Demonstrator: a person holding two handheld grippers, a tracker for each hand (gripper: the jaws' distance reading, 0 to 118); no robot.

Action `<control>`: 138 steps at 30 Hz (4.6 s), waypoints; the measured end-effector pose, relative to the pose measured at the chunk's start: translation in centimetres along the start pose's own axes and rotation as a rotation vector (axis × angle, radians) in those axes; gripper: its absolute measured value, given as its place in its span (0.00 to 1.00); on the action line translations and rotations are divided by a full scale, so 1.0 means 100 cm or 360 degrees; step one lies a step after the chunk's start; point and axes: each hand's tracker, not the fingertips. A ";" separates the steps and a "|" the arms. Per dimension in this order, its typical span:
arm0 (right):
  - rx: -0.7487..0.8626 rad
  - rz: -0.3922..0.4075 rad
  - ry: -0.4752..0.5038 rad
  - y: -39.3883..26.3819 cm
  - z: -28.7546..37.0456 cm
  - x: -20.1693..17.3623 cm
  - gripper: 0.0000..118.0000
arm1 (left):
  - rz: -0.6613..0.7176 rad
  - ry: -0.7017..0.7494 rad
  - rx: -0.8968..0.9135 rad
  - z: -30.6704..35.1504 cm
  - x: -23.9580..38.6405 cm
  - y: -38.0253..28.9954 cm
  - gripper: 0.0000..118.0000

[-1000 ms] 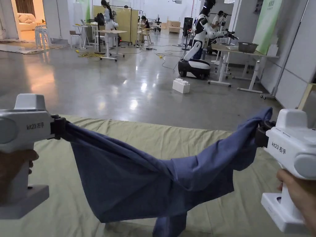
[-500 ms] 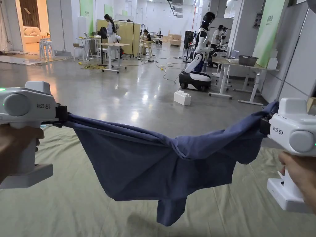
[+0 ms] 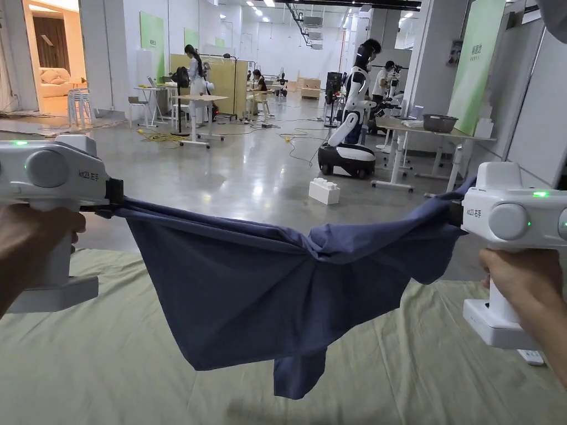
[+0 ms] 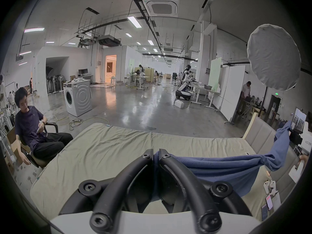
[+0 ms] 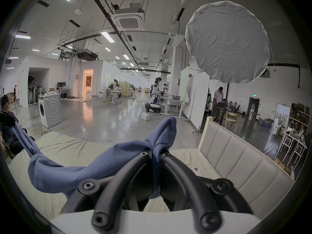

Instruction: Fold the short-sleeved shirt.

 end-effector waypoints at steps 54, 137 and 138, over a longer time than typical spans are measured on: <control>-0.0382 -0.0031 0.0021 -0.355 0.197 -0.027 0.81 | -0.0101 -0.0058 -0.0548 0.107 -0.002 -0.388 0.60; -0.1283 0.0007 0.0309 -0.396 -0.106 -0.077 0.46 | -0.0384 -0.0208 -0.0525 -0.104 0.069 -0.318 0.04; -0.1278 0.0008 0.0314 -0.394 -0.105 -0.079 0.35 | -0.0387 -0.0207 -0.0528 -0.102 0.068 -0.320 0.05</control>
